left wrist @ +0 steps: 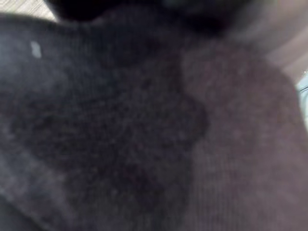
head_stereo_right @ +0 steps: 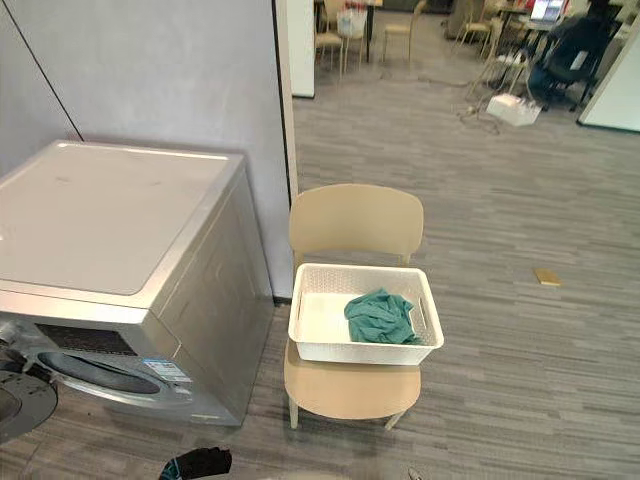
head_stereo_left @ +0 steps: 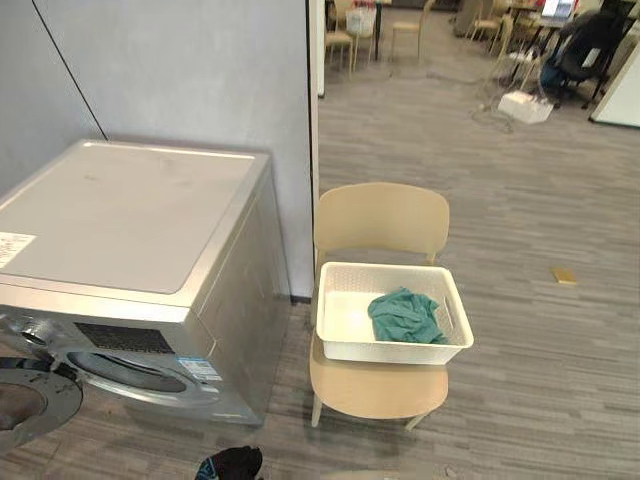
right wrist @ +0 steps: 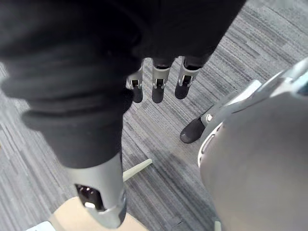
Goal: Pick up the laundry basket with both hands and put the clothes into the washing machine.
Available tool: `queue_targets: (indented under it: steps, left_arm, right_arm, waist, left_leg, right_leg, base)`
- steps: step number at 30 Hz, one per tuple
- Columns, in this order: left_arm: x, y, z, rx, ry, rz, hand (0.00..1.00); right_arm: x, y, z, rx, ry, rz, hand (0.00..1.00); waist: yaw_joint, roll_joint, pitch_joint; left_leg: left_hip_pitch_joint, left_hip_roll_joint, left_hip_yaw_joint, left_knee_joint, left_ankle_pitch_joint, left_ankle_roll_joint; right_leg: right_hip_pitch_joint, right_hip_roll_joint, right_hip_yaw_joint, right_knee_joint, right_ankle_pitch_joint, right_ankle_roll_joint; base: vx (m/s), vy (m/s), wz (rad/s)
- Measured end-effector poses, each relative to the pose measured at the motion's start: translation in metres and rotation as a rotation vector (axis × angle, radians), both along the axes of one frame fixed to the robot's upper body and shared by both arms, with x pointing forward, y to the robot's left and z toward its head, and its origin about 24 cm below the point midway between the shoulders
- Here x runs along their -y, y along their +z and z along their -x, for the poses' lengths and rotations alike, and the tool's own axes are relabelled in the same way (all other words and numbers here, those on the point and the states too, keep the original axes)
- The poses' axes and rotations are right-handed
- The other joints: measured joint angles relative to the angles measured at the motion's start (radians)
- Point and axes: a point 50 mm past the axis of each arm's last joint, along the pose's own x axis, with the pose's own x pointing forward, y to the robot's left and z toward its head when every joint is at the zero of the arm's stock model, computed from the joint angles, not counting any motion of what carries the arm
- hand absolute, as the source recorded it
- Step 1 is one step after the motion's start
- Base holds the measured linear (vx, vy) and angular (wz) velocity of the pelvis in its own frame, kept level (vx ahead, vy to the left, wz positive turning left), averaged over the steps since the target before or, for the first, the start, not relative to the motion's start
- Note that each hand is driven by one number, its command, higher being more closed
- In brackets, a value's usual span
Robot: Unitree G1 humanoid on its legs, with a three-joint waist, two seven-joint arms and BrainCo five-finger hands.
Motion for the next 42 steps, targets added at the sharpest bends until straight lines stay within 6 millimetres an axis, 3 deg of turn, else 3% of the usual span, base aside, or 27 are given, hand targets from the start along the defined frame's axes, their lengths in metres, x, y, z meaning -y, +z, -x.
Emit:
queue_targets:
  steps: [2,6,10,13,15,16,17,18,19,21,23,24,25,26,29,30,31,33,35,38,39,40,41,42]
  left_arm:
    - [0.001,0.0,-0.005,0.014,0.0,0.003,1.0]
    - [-0.001,0.003,-0.014,0.055,0.011,-0.008,1.0]
    - [-0.004,0.007,-0.021,0.118,0.11,-0.016,1.0]
    - [-0.002,0.008,-0.027,0.138,0.153,-0.005,1.0]
    - [-0.001,0.008,-0.027,0.137,0.177,-0.011,1.0]
    - [0.003,0.01,-0.036,0.16,0.177,-0.003,1.0]
    - [-0.004,0.012,-0.038,0.18,0.21,-0.018,1.0]
    - [-0.003,0.012,-0.041,0.184,0.22,-0.012,1.0]
    - [0.006,0.009,-0.039,0.166,0.233,0.022,1.0]
    - [0.011,0.008,-0.042,0.168,0.217,0.035,1.0]
    - [0.019,0.007,-0.045,0.16,0.165,0.05,1.0]
    - [0.024,0.007,-0.047,0.155,0.117,0.058,1.0]
    - [0.028,0.006,-0.049,0.148,0.066,0.063,1.0]
    - [0.027,0.006,-0.05,0.145,0.041,0.057,1.0]
    - [0.004,0.009,-0.046,0.127,-0.025,-0.006,1.0]
    - [0.001,0.009,-0.046,0.123,-0.042,-0.017,1.0]
    - [0.011,0.007,-0.045,0.117,-0.078,0.008,1.0]
    - [0.006,0.007,-0.042,0.107,-0.081,0.001,1.0]
    - [0.004,0.007,-0.038,0.1,-0.082,-0.004,1.0]
    - [-0.003,0.007,-0.03,0.081,-0.08,-0.019,1.0]
    - [-0.003,0.006,-0.029,0.075,-0.083,-0.02,1.0]
    - [-0.001,0.005,-0.026,0.063,-0.096,-0.02,1.0]
    - [-0.003,0.005,-0.025,0.056,-0.1,-0.023,1.0]
    - [-0.004,0.006,-0.028,0.06,-0.101,-0.028,1.0]
  right_arm:
    - [0.002,0.001,-0.005,0.021,-0.008,0.007,0.0]
    - [0.003,0.005,-0.016,0.061,0.032,0.019,0.0]
    - [0.003,0.011,-0.04,0.12,0.163,0.059,0.0]
    - [0.011,0.017,-0.058,0.165,0.21,0.1,0.0]
    - [0.012,0.022,-0.073,0.205,0.219,0.115,0.0]
    - [0.016,0.026,-0.082,0.231,0.234,0.139,0.0]
    - [0.005,0.026,-0.085,0.251,0.226,0.119,0.0]
    - [0.006,0.027,-0.086,0.257,0.229,0.125,0.0]
    - [0.011,0.027,-0.085,0.248,0.223,0.134,0.0]
    - [0.015,0.021,-0.073,0.197,0.187,0.116,0.0]
    - [0.02,0.017,-0.065,0.156,0.162,0.11,0.0]
    - [0.024,0.016,-0.061,0.133,0.16,0.109,0.0]
    - [0.027,0.014,-0.058,0.109,0.156,0.103,0.0]
    - [0.026,0.013,-0.056,0.095,0.154,0.09,0.0]
    - [0.002,0.008,-0.056,0.097,0.145,0.022,0.0]
    - [-0.002,0.007,-0.058,0.103,0.155,0.013,0.0]
    - [0.008,0.008,-0.056,0.093,0.155,0.035,0.0]
    - [0.004,0.007,-0.058,0.091,0.166,0.019,0.0]
    - [0.001,0.008,-0.061,0.097,0.175,0.006,0.0]
    - [0.0,0.006,-0.055,0.087,0.177,-0.007,0.0]
    - [0.001,0.005,-0.052,0.083,0.174,-0.002,0.0]
    - [0.006,0.006,-0.049,0.083,0.164,0.011,0.0]
    - [0.007,0.006,-0.049,0.082,0.171,0.012,0.0]
    - [0.005,0.006,-0.05,0.083,0.175,0.002,0.0]
  waist:
    - [-0.003,0.006,0.037]
    - [0.002,-0.001,0.106]
    - [0.011,-0.005,0.134]
    - [0.03,0.001,0.141]
    - [0.033,0.002,0.142]
    - [0.028,0.03,0.152]
    - [0.027,-0.015,0.145]
    - [0.03,0.005,0.146]
    - [0.024,0.028,0.141]
    - [0.017,0.024,0.141]
    - [0.0,0.033,0.129]
    - [-0.005,0.048,0.118]
    - [-0.008,0.063,0.104]
    - [-0.011,0.052,0.1]
    - [-0.001,-0.039,0.066]
    - [0.007,-0.047,0.061]
    - [0.005,-0.016,0.035]
    - [0.012,-0.024,0.026]
    - [0.026,-0.006,0.024]
    - [0.025,-0.002,0.019]
    - [0.026,-0.002,0.019]
    - [0.021,0.008,0.025]
    - [0.017,0.016,0.033]
    - [0.017,0.013,0.035]
  left_leg:
    - [-0.009,0.003,-0.002,0.034,-0.005,0.006]
    - [-0.056,0.022,-0.034,0.173,-0.025,0.0]
    - [-0.168,0.045,-0.152,0.238,-0.023,-0.003]
    - [-0.224,0.026,-0.184,0.217,0.029,-0.016]
    - [-0.251,0.012,-0.14,0.224,0.094,0.062]
    - [-0.26,0.016,-0.129,0.189,0.151,0.097]
    - [-0.274,0.02,-0.105,0.249,0.085,0.102]
    - [-0.285,0.062,-0.063,0.353,0.022,0.108]
    - [-0.28,0.122,-0.019,0.465,-0.026,0.084]
    - [-0.233,0.151,-0.001,0.501,-0.025,0.081]
    - [-0.184,0.164,-0.039,0.417,-0.002,0.0]
    - [-0.135,0.16,-0.056,0.254,0.028,-0.051]
    - [-0.089,0.15,-0.054,0.147,0.033,-0.07]
    - [-0.091,0.143,-0.051,0.134,0.027,-0.078]
    - [-0.164,0.114,-0.052,0.305,-0.045,-0.116]
    - [-0.175,0.091,-0.058,0.276,-0.082,-0.093]
    - [-0.16,0.06,-0.049,0.132,0.002,-0.021]
    - [-0.148,0.013,-0.032,0.134,0.012,-0.006]
    - [-0.148,0.01,-0.027,0.135,0.009,-0.001]
    - [-0.147,-0.006,-0.059,0.135,-0.006,0.025]
    - [-0.143,-0.016,-0.078,0.134,-0.013,0.036]
    - [-0.134,-0.015,-0.112,0.133,-0.023,0.052]
    - [-0.133,-0.006,-0.143,0.133,-0.033,0.065]
    - [-0.133,-0.001,-0.164,0.132,-0.034,0.068]
  right_leg:
    - [-0.003,-0.005,-0.011,0.031,-0.012,-0.007]
    - [-0.037,-0.026,-0.021,0.212,-0.125,-0.031]
    - [-0.093,-0.051,-0.172,0.398,-0.244,-0.054]
    - [-0.103,-0.106,-0.312,0.502,-0.316,-0.068]
    - [-0.093,-0.142,-0.397,0.583,-0.318,-0.086]
    - [-0.136,-0.154,-0.422,0.665,-0.346,-0.106]
    - [-0.124,-0.157,-0.433,0.488,-0.322,-0.113]
    - [-0.1,-0.15,-0.465,0.489,-0.34,-0.088]
    - [-0.087,-0.148,-0.529,0.519,-0.343,-0.102]
    - [-0.052,-0.168,-0.588,0.521,-0.343,-0.102]
    - [-0.034,-0.169,-0.634,0.518,-0.343,-0.101]
    - [-0.035,-0.165,-0.661,0.523,-0.338,-0.093]
    - [-0.036,-0.168,-0.683,0.538,-0.328,-0.076]
    - [-0.034,-0.177,-0.687,0.546,-0.321,-0.067]
    - [0.039,-0.208,-0.701,0.47,-0.241,-0.054]
    - [0.067,-0.217,-0.699,0.434,-0.209,-0.044]
    - [0.081,-0.222,-0.702,0.429,-0.184,-0.021]
    - [0.078,-0.266,-0.68,0.415,-0.136,0.0]
    - [0.064,-0.272,-0.647,0.416,-0.02,-0.019]
    - [0.05,-0.316,-0.636,0.504,0.044,-0.045]
    - [0.034,-0.335,-0.599,0.561,0.065,-0.074]
    - [-0.012,-0.342,-0.487,0.647,0.098,-0.127]
    - [-0.05,-0.283,-0.336,0.677,-0.016,-0.122]
    - [-0.066,-0.232,-0.263,0.682,-0.085,-0.109]
  base:
    - [0.09,-0.022,0.05]
    - [0.04,-0.069,0.29]
    - [0.01,-0.157,1.05]
    - [-0.01,-0.129,1.43]
    - [-0.07,-0.107,1.51]
    - [-0.06,-0.132,1.57]
    - [-0.03,-0.138,1.49]
    - [0.07,-0.151,1.27]
    - [0.08,-0.083,1.13]
    - [0.07,-0.011,1.1]
    - [0.05,0.093,0.95]
    - [0.06,0.22,0.89]
    - [0.06,0.246,0.88]
    - [0.04,0.266,0.74]
    - [0.06,0.223,0.39]
    - [0.13,0.355,0.18]
    - [0.14,0.37,0.12]
    - [0.11,0.288,-0.06]
    - [0.09,0.232,-0.07]
    - [0.09,0.114,0.36]
    - [0.11,0.069,0.65]
    - [0.13,0.043,0.82]
    - [0.12,0.007,0.8]
    - [0.06,-0.078,0.96]
